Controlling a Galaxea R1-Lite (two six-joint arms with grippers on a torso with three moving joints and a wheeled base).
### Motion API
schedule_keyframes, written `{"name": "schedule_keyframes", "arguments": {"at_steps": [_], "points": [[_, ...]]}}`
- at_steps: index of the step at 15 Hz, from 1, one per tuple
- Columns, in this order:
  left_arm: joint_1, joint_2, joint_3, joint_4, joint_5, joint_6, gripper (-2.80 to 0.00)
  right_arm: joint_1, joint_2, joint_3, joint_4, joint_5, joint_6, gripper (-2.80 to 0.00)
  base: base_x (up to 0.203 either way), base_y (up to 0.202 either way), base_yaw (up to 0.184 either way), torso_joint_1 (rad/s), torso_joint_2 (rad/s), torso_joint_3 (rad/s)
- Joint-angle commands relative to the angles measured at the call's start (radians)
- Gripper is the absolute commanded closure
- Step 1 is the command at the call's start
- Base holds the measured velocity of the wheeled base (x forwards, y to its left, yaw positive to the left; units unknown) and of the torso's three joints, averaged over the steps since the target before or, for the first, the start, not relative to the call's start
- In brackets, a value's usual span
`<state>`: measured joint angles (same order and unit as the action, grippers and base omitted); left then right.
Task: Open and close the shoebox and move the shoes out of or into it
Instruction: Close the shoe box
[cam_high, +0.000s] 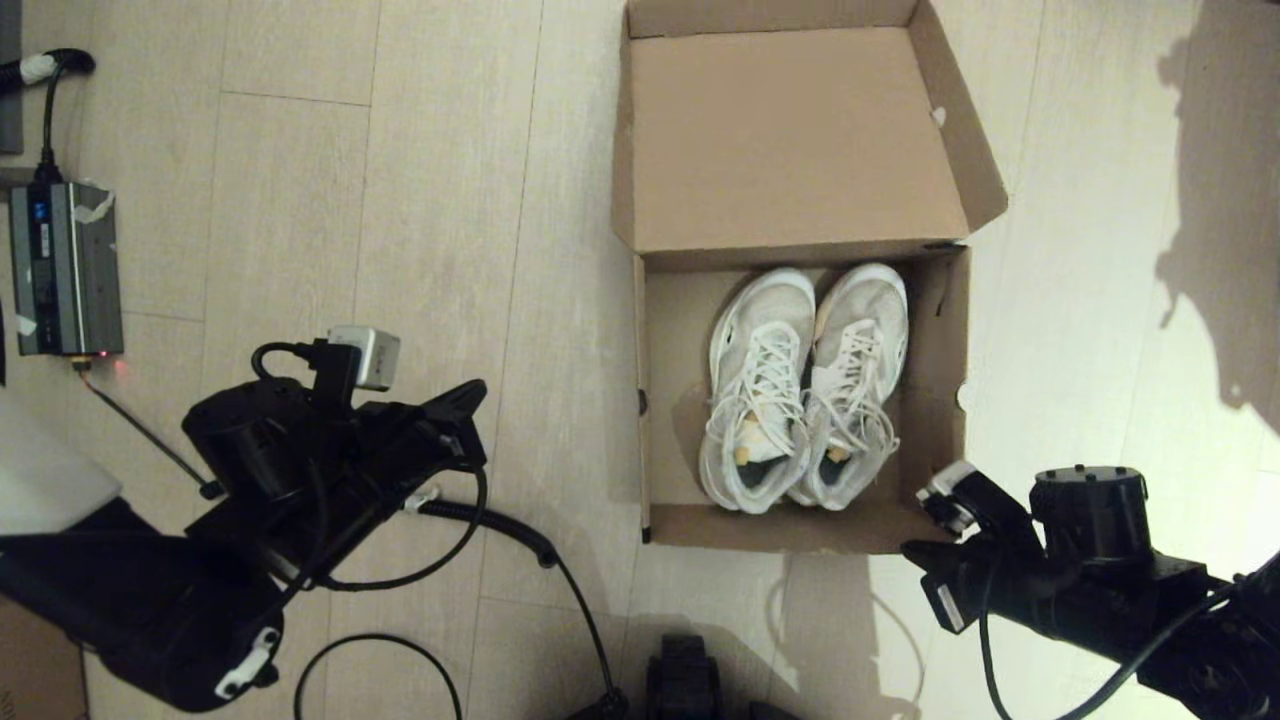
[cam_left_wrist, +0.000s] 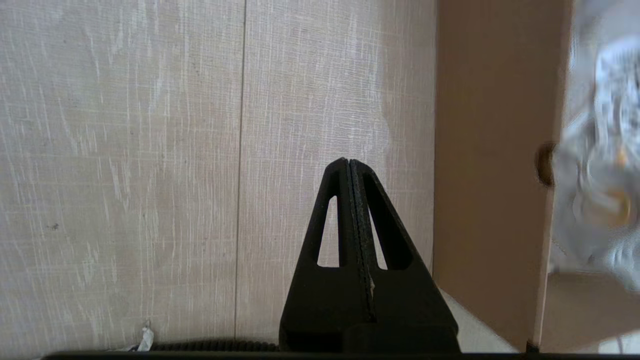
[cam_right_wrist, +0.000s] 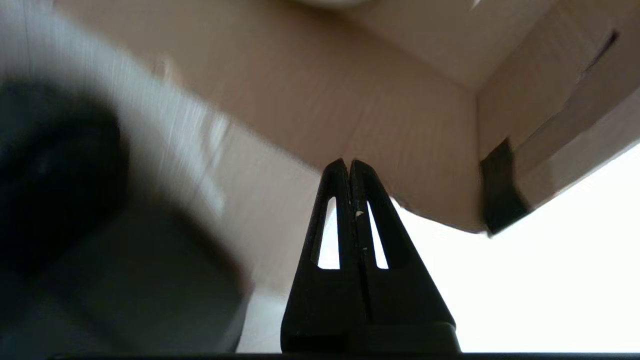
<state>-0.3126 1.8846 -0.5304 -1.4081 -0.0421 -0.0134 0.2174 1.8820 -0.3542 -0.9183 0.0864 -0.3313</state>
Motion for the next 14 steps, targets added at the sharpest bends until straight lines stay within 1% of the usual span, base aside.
{"name": "schedule_keyframes", "arguments": {"at_steps": [1, 4, 7, 9, 12, 14], "points": [[0.001, 0.002, 0.0, -0.008, -0.001, 0.0, 0.0, 0.018, 0.032, 0.045, -0.007, 0.001, -0.003, 0.0, 0.0, 0.0, 0.0, 0.0, 0.0, 0.0], [0.009, -0.001, 0.0, -0.009, -0.001, 0.0, 0.0, 0.082, 0.057, 0.087, -0.091, 0.0, 0.005, 0.0, 0.0, 0.0, 0.0, 0.0, 0.0, 0.0], [0.013, -0.001, -0.003, -0.011, -0.011, 0.0, 0.0, 0.087, 0.021, 0.077, -0.165, -0.002, 0.012, 0.0, 0.0, 0.0, 0.0, 0.0, 0.0, 0.0], [0.013, 0.002, -0.002, -0.009, -0.013, 0.0, 0.0, 0.086, -0.045, 0.091, -0.166, -0.005, 0.018, 0.0, 0.0, 0.0, 0.0, 0.0, 0.0, 0.0], [0.013, 0.002, 0.008, -0.011, -0.013, 0.0, 0.0, 0.089, -0.135, 0.181, -0.167, -0.024, 0.02, 0.0, 0.0, 0.0, 0.0, 0.0, 0.0, 0.0], [0.013, 0.001, 0.032, -0.029, -0.013, 0.0, 0.0, 0.087, -0.2, 0.218, -0.168, -0.033, 0.024, 0.0, 0.0, 0.0, 0.0, 0.0, 0.0, 0.0]]}}
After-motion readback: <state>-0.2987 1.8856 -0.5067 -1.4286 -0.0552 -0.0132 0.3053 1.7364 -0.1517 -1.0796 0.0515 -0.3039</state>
